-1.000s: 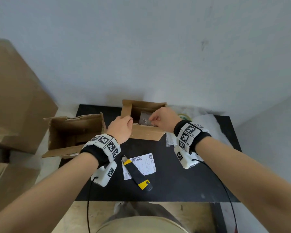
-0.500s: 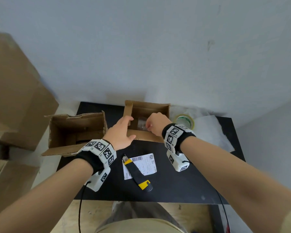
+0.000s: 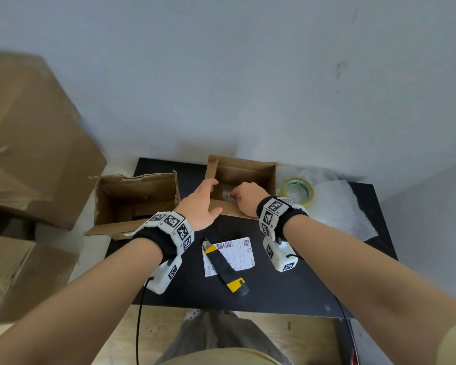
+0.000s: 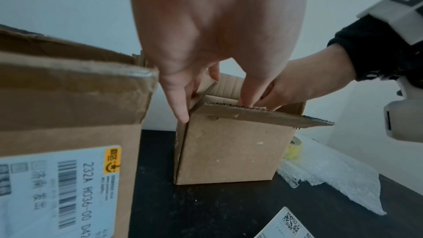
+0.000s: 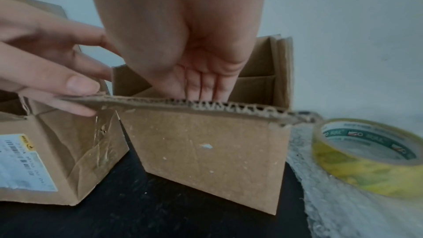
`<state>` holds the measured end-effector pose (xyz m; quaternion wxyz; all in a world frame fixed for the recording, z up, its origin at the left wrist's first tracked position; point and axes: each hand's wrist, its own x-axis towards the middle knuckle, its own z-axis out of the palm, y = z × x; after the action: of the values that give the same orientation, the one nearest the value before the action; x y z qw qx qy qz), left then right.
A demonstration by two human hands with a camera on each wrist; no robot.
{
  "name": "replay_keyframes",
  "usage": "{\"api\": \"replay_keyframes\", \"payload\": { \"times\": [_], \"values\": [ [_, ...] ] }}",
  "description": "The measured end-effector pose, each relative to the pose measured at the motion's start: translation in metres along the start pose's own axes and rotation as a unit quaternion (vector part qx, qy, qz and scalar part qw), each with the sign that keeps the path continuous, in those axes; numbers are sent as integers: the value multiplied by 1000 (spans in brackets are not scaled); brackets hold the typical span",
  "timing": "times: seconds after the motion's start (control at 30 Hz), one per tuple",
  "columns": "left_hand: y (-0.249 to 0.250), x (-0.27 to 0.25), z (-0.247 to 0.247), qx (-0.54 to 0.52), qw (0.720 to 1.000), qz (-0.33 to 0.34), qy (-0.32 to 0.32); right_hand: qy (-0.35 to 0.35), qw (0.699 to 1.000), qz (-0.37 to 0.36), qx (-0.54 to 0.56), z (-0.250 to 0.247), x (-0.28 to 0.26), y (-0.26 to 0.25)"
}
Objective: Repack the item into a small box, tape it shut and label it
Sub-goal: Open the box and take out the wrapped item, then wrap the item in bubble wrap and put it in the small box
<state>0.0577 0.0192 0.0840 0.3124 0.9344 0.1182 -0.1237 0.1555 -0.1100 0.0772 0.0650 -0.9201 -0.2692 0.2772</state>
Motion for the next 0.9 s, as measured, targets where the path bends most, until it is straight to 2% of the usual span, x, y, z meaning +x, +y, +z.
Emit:
{"api": "replay_keyframes", "payload": {
  "times": [0.17, 0.37, 0.5, 0.6, 0.7, 0.9],
  "values": [
    [1, -1, -4, 12, 1000, 10, -1, 30, 999, 1, 18, -7, -14, 5],
    [1, -3, -14, 54, 996, 46, -56, 98, 994, -4, 40, -13, -41, 5],
    [7, -2, -21, 118, 990, 68, -34, 124, 991, -2, 53, -17, -57, 6],
    [21, 0, -27, 157, 979, 125, 25, 155, 986, 11, 64, -22, -70, 8],
    [42, 4, -26, 161, 968, 186, 51, 173, 982, 43, 68, -28, -86, 20],
    [99, 9, 7, 166, 938, 303, 14, 188, 973, 115, 64, -34, -122, 74]
  ]
}}
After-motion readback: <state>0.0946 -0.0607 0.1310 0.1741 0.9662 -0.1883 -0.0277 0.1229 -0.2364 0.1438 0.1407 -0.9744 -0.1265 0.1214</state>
